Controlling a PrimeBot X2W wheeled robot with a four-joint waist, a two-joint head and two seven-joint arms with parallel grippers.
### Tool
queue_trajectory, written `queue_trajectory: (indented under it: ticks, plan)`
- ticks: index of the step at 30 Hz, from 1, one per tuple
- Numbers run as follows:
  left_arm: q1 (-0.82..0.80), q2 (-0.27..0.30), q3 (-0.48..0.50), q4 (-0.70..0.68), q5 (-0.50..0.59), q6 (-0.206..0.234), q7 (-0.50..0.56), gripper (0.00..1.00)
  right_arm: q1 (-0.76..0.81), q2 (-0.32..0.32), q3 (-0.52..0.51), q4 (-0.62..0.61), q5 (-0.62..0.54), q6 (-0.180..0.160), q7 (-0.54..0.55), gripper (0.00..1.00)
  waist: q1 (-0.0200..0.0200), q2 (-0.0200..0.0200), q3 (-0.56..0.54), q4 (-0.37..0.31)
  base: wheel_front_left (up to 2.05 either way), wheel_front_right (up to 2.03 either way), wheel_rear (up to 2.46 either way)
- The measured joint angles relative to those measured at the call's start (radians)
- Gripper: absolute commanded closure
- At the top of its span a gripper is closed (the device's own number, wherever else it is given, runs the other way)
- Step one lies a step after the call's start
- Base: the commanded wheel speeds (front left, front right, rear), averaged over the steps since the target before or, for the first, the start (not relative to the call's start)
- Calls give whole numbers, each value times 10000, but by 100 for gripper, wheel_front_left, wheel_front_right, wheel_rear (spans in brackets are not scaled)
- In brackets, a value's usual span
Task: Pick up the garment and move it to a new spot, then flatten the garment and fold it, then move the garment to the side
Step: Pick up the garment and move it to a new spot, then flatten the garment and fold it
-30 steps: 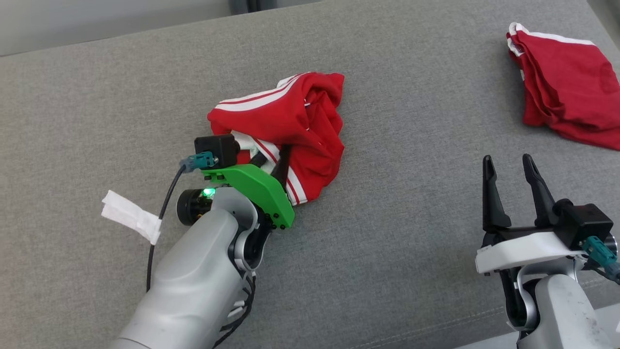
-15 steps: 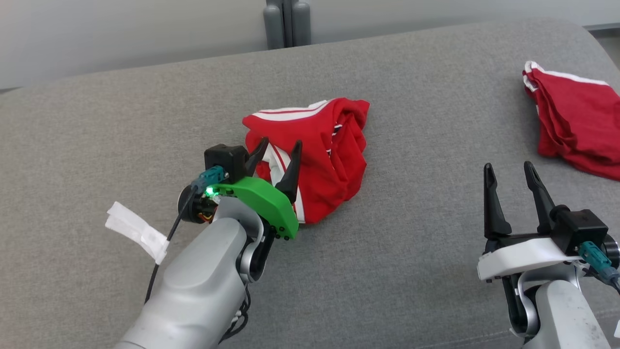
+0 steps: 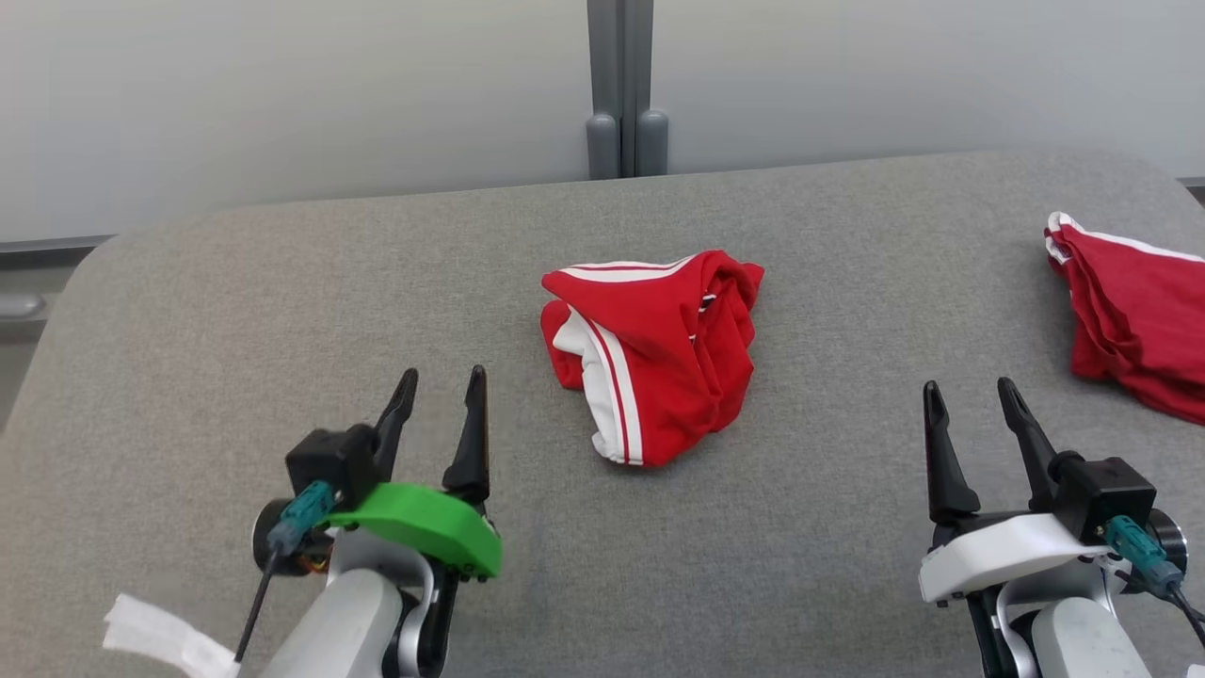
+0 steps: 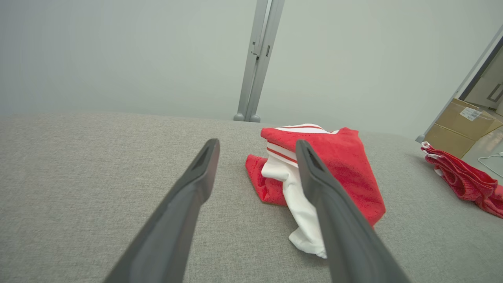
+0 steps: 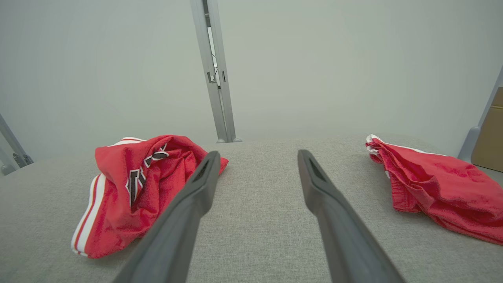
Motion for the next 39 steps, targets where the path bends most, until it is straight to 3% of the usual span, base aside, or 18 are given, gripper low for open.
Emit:
queue_trajectory:
  ticks: [5,13,39]
  plan:
    - [1539,-17,984,-1104,604,88,-13,0,367,0,226,54,234,0,0,0,0,0,-200,182,0,0,0]
    - [2821,-263,1739,-1521,1398,79,-13,0,878,0,704,81,650,0,-33,0,0,0,-351,292,0,0,0]
    - [3108,-750,2474,-1287,2161,-445,-13,0,903,-2,706,213,539,0,-90,0,0,0,-382,288,0,0,0]
